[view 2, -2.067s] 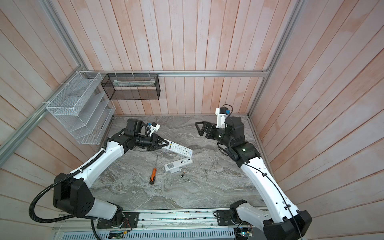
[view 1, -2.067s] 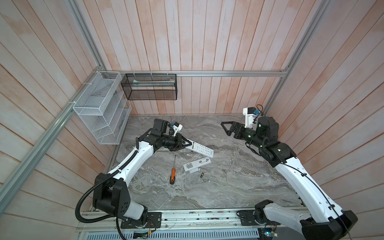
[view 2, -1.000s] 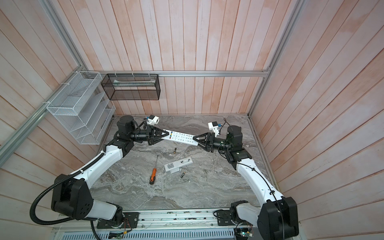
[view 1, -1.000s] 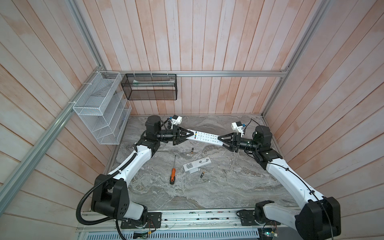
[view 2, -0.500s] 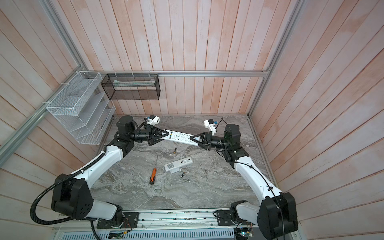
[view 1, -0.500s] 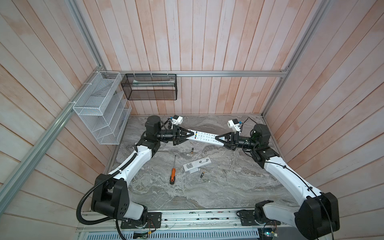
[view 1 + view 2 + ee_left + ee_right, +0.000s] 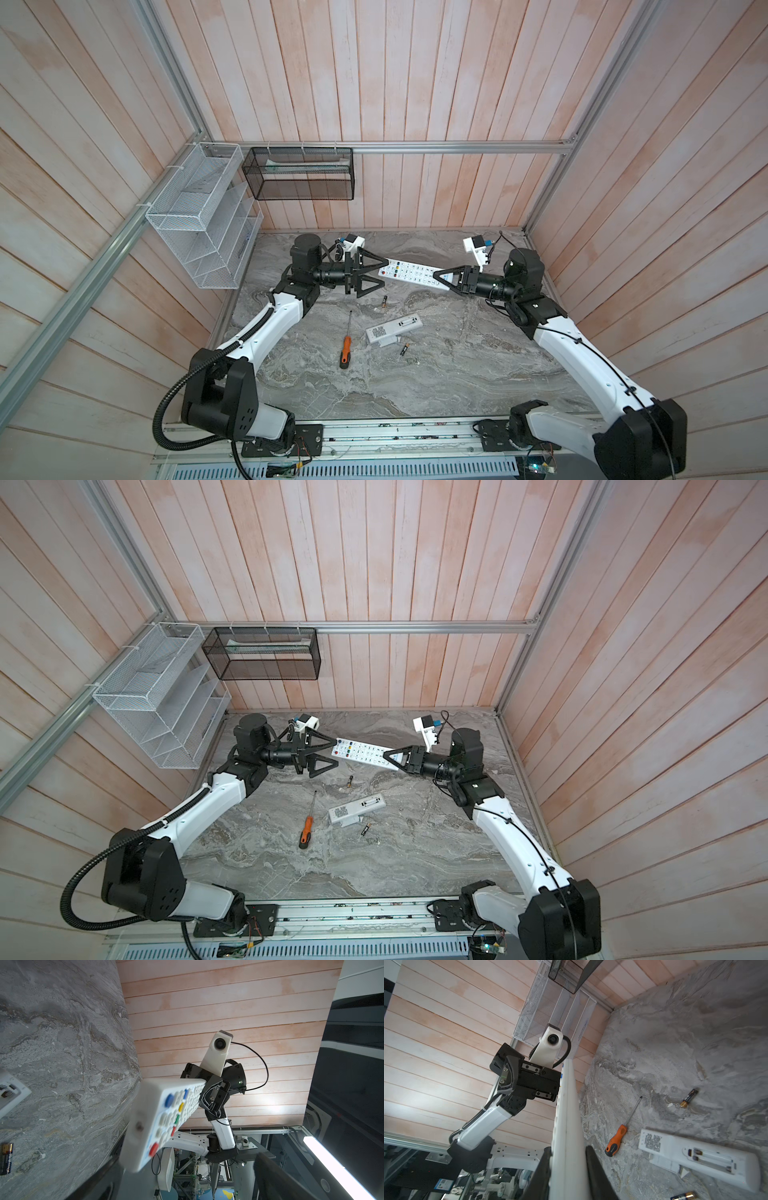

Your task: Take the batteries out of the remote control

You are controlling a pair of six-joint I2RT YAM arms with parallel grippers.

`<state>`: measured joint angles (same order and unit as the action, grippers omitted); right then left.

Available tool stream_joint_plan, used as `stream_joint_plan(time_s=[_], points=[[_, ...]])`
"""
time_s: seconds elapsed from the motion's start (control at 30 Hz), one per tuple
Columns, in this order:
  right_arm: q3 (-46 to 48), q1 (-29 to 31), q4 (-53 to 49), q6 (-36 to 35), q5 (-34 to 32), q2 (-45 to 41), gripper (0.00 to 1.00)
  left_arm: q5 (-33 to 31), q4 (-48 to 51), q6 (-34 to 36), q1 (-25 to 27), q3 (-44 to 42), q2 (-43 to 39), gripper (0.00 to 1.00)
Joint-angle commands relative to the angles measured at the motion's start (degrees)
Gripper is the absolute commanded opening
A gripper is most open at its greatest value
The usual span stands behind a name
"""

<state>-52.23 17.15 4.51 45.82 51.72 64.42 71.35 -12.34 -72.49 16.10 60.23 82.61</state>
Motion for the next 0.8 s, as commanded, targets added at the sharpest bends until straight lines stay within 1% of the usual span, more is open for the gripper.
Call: stream_joint_plan(time_s=[0.0, 0.07, 0.13, 0.17, 0.23, 0.27, 0.33, 0.4, 0.47, 0.5, 0.6, 0.7, 0.77], points=[[-0.9, 1.9, -2.4, -21.8, -12.5, -5.9, 0.0, -0.1, 0.6, -1.0, -0.6, -1.5, -2.5, 1.0], [1.0, 4.4, -0.6, -31.7, -17.0, -8.3, 0.0, -0.2, 1.2, -1.8, -0.7, -2.1, -3.0, 1.0], [0.7, 9.8, -2.9, -46.5, -22.8, -9.4, 0.0, -0.2, 1.7, -3.0, -0.8, -2.4, -3.4, 1.0], [0.0, 12.3, -4.9, -52.3, -25.9, -9.1, 0.0, -0.3, 1.9, -3.5, -0.8, -2.3, -3.6, 1.0], [-1.6, 19.2, -8.4, -66.2, -36.9, -8.3, 0.0, -0.9, 5.3, -4.4, -0.8, -1.6, -3.7, 1.0], [-1.6, 21.6, -9.0, -71.2, -41.2, -7.9, 0.0, -1.1, 7.4, -4.5, -0.9, -1.1, -3.5, 1.0], [-0.6, 26.5, -6.9, -81.1, -52.0, -7.5, 0.0, -1.0, 8.6, -5.6, -1.0, -0.7, -3.5, 1.0], [0.9, 29.5, -3.8, -89.9, -58.4, -7.5, 0.0, -1.0, 8.1, -6.6, -1.1, -0.7, -4.2, 1.0], [2.6, 31.8, 0.8, -97.0, -63.6, -7.8, 0.0, -0.8, 8.5, -7.0, -1.1, -0.7, -4.6, 1.0], [3.2, 32.8, 2.3, -101.1, -65.1, -8.0, 0.0, -0.7, 9.3, -6.8, -1.2, -0.6, -4.7, 1.0], [3.0, 35.4, 2.4, -110.8, -69.2, -7.0, 0.0, -0.4, 10.9, -6.6, -1.1, -1.0, -4.7, 1.0], [2.4, 37.2, 2.0, -116.0, -70.7, -6.6, 0.0, -0.2, 10.4, -7.6, -1.1, -1.9, -4.3, 1.0], [1.9, 38.6, 2.0, -117.6, -71.4, -6.4, 0.0, -0.3, 8.8, -9.2, -1.1, -2.4, -4.1, 1.0]])
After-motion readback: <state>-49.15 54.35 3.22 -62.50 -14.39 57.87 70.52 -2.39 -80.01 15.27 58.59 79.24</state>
